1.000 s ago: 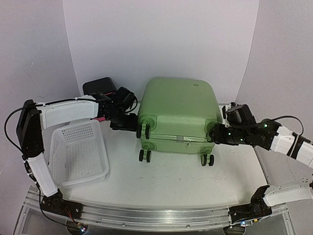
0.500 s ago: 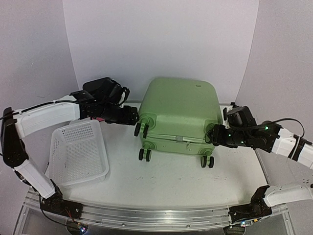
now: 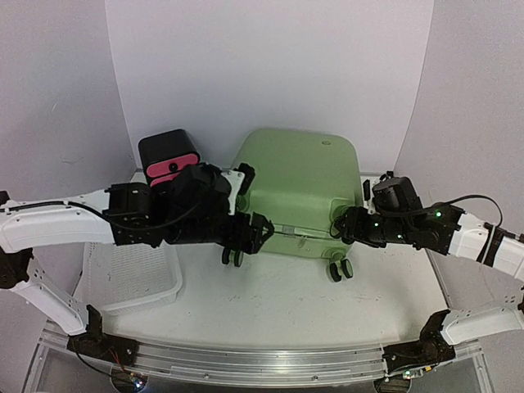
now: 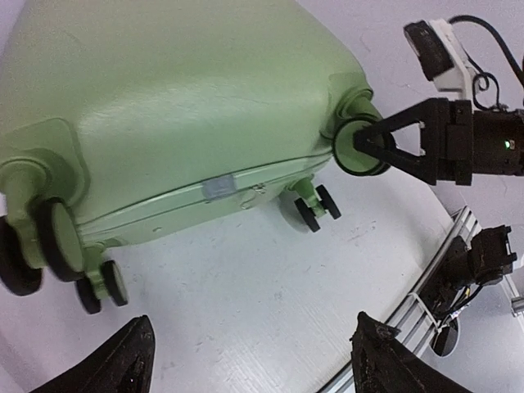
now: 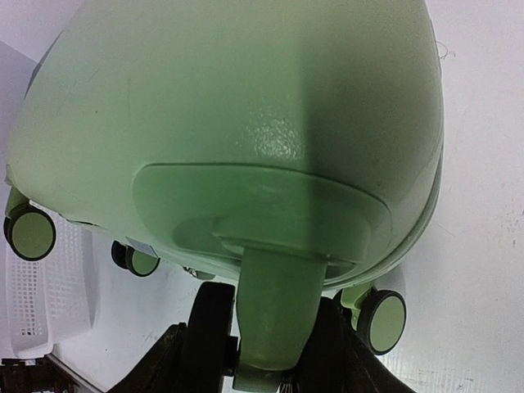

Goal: Open, take out, and arrange the luggage
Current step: Hold the wheels of the luggage, then unzip the zipper of the luggage.

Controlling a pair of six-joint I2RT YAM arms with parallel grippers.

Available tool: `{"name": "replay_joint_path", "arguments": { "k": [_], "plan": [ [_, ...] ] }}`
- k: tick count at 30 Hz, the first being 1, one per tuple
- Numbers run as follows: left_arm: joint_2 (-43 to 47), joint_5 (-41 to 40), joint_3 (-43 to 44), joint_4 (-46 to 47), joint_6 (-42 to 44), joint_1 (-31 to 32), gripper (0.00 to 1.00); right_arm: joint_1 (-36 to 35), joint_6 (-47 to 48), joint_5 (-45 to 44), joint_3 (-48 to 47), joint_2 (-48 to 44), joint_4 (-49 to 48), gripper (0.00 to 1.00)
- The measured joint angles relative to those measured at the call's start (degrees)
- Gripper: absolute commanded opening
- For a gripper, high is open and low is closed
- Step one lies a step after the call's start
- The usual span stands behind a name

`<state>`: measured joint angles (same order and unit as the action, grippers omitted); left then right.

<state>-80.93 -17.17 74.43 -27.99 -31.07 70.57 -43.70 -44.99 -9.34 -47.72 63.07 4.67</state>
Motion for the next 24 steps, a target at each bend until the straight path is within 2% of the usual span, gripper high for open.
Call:
{"name": "replay_joint_path", "arguments": {
  "k": [5, 9, 14, 19, 24],
  "plan": [
    [-5.5, -0.5, -5.5, 11.3, -1.9, 4.3, 0.81, 0.0, -0.3, 0.9, 0.0, 0.3, -0.2, 0.55],
    [-12.3, 0.5, -8.2, 18.5, -2.2, 4.3, 0.69, 0.0, -0.3, 1.4, -0.1, 0.3, -0.2, 0.54],
    [-19.5, 0.9, -8.2, 25.9, -1.3, 4.3, 0.66, 0.0, -0.4, 1.9, -1.1, 0.3, 1.2, 0.52],
    [-22.0, -0.5, -8.2, 34.0, 1.1, 4.3, 0.6, 0.0, -0.5, 3.1, -2.2, 0.5, 3.3, 0.51],
    [-24.9, -4.0, -9.1, 45.1, 6.7, 4.3, 0.58, 0.0, -0.5, 4.5, -3.4, 0.5, 5.5, 0.5]
  ]
}}
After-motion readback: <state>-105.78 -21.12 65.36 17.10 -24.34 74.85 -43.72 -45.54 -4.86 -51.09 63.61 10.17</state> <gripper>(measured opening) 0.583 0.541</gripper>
